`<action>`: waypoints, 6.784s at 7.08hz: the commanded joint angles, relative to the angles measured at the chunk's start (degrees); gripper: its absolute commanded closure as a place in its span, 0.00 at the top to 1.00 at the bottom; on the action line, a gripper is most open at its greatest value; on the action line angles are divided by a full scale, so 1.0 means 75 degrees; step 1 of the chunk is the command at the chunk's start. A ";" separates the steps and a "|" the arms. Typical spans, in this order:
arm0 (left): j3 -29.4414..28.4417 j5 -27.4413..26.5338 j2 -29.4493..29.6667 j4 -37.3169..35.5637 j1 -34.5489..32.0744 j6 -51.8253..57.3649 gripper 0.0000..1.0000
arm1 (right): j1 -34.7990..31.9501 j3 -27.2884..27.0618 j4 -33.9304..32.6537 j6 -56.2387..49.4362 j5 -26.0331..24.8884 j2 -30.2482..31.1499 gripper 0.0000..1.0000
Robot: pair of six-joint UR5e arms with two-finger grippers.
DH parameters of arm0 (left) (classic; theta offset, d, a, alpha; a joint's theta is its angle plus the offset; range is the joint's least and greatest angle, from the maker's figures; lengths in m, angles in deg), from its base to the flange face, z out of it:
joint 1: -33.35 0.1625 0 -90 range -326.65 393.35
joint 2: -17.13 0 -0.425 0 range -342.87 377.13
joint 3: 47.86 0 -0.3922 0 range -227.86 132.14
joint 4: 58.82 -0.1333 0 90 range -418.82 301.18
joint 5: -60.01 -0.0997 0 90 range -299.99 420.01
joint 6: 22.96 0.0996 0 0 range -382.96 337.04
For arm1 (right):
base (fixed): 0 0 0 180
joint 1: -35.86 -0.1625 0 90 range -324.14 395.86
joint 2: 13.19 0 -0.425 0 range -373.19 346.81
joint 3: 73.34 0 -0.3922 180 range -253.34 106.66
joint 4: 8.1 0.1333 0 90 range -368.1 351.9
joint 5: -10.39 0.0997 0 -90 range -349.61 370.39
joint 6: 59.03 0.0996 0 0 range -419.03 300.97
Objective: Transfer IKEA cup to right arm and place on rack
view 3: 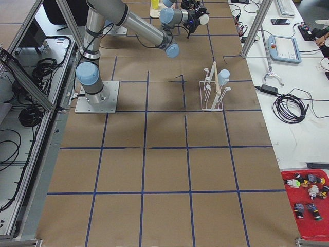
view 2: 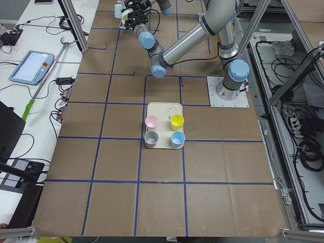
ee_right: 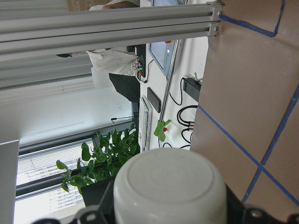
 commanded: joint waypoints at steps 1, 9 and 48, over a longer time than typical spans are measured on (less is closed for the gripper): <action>0.0053 0.0082 -0.0158 -0.0019 0.0114 -0.0101 0.99 | 0.0000 0.0087 0.0011 0.0015 0.0000 -0.0011 0.39; -0.1490 -0.3471 -0.0112 0.1552 0.1019 -0.1308 0.99 | 0.2421 0.0252 -0.0035 -0.5853 0.0691 0.0036 0.28; -0.2665 -0.9784 -0.3042 1.2509 -0.0611 -0.3019 1.00 | 0.2688 0.2092 1.4624 -1.4072 -0.1638 0.2496 1.00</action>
